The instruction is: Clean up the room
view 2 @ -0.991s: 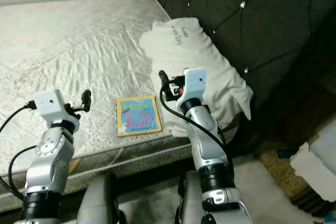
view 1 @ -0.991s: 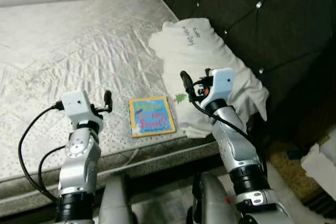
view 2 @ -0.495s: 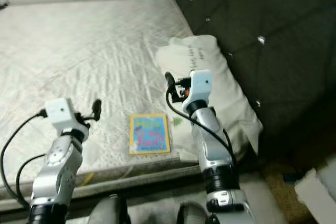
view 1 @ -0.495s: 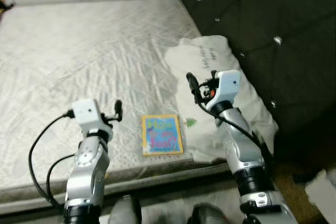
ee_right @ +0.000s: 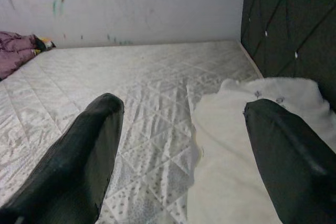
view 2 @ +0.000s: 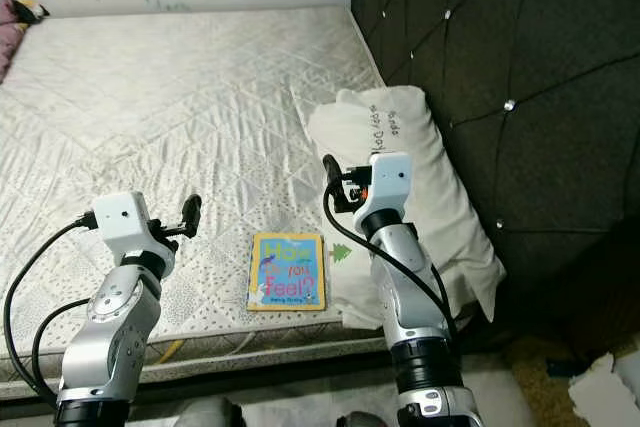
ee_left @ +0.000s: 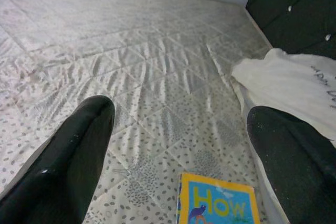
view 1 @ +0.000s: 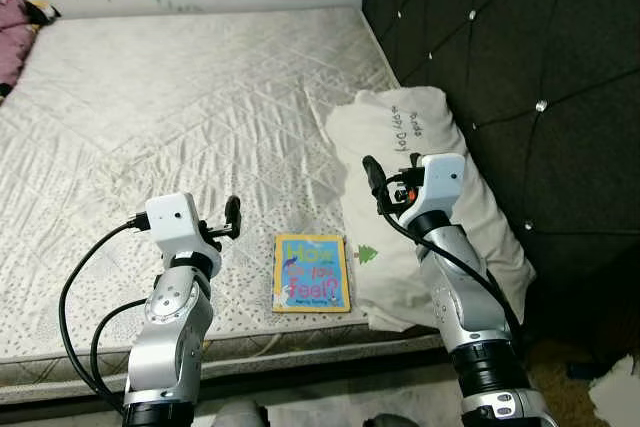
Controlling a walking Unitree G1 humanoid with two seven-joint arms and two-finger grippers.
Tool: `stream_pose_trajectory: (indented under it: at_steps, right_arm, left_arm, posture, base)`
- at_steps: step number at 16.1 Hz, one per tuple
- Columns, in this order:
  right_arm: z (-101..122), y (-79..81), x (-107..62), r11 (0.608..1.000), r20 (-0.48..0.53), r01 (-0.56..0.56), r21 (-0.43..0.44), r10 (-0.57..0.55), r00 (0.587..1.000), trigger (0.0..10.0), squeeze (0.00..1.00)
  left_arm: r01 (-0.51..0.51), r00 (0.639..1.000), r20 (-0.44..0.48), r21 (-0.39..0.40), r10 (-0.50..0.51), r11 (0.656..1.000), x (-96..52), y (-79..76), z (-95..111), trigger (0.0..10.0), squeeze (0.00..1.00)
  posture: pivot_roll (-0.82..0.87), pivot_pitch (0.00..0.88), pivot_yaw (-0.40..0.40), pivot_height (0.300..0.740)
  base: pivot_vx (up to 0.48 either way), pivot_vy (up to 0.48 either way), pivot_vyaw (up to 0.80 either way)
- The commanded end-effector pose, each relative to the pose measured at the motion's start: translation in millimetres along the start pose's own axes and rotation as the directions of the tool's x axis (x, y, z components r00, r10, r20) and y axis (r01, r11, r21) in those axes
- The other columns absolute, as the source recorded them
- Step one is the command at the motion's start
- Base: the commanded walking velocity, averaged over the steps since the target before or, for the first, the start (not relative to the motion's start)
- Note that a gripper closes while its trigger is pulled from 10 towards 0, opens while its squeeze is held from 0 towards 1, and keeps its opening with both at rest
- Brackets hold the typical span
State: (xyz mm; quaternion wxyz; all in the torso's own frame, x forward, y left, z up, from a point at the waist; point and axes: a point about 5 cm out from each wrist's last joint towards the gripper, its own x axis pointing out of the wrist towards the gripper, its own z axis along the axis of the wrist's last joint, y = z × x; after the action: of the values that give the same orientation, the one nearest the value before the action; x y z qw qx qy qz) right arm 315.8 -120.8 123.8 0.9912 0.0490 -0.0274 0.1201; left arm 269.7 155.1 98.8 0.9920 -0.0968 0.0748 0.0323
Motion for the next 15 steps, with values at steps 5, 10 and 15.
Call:
stream_pose_trajectory:
  at_steps: [5,10,15]
  right_arm:
    - [4.0,0.1,-1.3,1.000,0.012,-0.012,-0.019,0.012,1.000,10.0,0.00]
    - [1.7,-2.9,-1.4,1.000,-0.002,0.002,-0.023,-0.002,1.000,10.0,0.00]
    - [1.7,-1.8,0.4,1.000,-0.003,-0.010,-0.018,0.010,1.000,10.0,0.00]
  left_arm:
    - [-0.006,1.000,-0.008,-0.011,0.006,1.000,-1.1,0.0,0.6,10.0,0.00]
    - [0.012,1.000,-0.007,-0.012,-0.012,1.000,-0.5,-3.3,1.7,10.0,0.00]
    - [0.007,1.000,-0.003,-0.022,-0.007,1.000,1.5,-2.3,3.8,10.0,0.00]
  posture:
    - [0.01,0.000,-0.004,0.740]
    - [0.02,0.000,-0.003,0.740]
    - [0.02,0.000,-0.008,0.740]
  base:
    - [0.000,0.480,0.00]
    - [0.000,0.480,0.00]
    - [0.000,0.480,0.00]
